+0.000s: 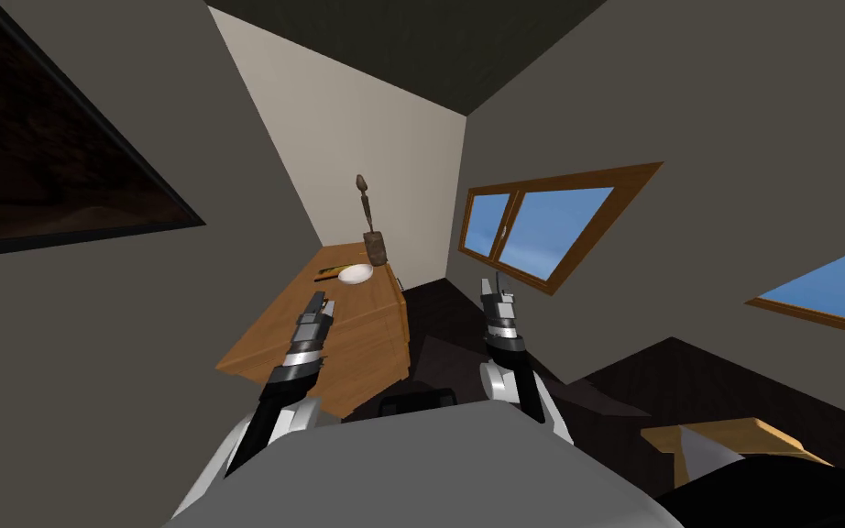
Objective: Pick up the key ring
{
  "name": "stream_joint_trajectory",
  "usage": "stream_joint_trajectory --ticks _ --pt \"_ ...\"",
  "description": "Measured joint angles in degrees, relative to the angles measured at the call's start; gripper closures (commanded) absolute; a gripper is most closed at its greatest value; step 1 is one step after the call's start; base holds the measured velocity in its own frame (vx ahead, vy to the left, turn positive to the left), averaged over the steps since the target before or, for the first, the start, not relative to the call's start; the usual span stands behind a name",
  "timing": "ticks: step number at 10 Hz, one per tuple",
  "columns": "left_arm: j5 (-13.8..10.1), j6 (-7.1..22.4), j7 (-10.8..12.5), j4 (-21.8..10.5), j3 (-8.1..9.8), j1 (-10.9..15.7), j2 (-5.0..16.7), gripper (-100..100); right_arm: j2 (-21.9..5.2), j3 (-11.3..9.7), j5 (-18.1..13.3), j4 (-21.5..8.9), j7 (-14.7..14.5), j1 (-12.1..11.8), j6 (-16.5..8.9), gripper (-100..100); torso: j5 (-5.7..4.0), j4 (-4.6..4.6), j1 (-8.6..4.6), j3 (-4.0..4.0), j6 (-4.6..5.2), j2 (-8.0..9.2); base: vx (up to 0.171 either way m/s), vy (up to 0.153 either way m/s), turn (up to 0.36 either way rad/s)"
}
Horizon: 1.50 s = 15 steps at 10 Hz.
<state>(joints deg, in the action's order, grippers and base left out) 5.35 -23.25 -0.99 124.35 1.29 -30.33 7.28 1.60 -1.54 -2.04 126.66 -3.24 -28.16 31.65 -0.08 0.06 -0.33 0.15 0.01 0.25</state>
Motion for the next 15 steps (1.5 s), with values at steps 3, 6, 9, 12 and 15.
stream_joint_trajectory --ticks 3,6,9,12,15 --pt "0.10 -0.69 0.84 -2.41 -0.39 -1.17 4.35 -100 0.00 0.00 0.00 0.00 0.00 0.00 0.00 0 0.01 -0.01 0.03 -0.02 0.00 -0.03 -0.051 -0.074 0.001" --pt "0.09 -2.21 1.94 -4.60 -0.86 -3.36 8.38 -100 0.00 0.00 0.00 0.00 0.00 0.00 0.00 0 0.00 -0.01 0.01 -0.02 0.00 -0.04 -0.057 -0.100 -0.013" --pt "0.08 -3.63 3.50 -8.76 -1.57 -4.96 13.09 -100 0.00 0.00 0.00 0.00 0.00 0.00 0.00 0 0.01 0.00 0.01 0.00 0.00 0.00 -0.054 -0.082 -0.017" --pt "0.14 -5.11 4.90 -11.93 -2.52 -7.09 17.38 -100 0.00 0.00 0.00 0.00 0.00 0.00 0.00 0 -0.02 -0.02 -0.04 -0.06 0.00 -0.11 -0.030 -0.106 -0.046" --pt "0.03 -6.58 6.92 -16.71 -3.78 -8.47 22.41 -100 0.00 0.00 0.00 0.00 0.00 0.00 0.00 0 0.01 -0.03 -0.01 -0.07 0.00 -0.13 -0.029 -0.087 -0.044"
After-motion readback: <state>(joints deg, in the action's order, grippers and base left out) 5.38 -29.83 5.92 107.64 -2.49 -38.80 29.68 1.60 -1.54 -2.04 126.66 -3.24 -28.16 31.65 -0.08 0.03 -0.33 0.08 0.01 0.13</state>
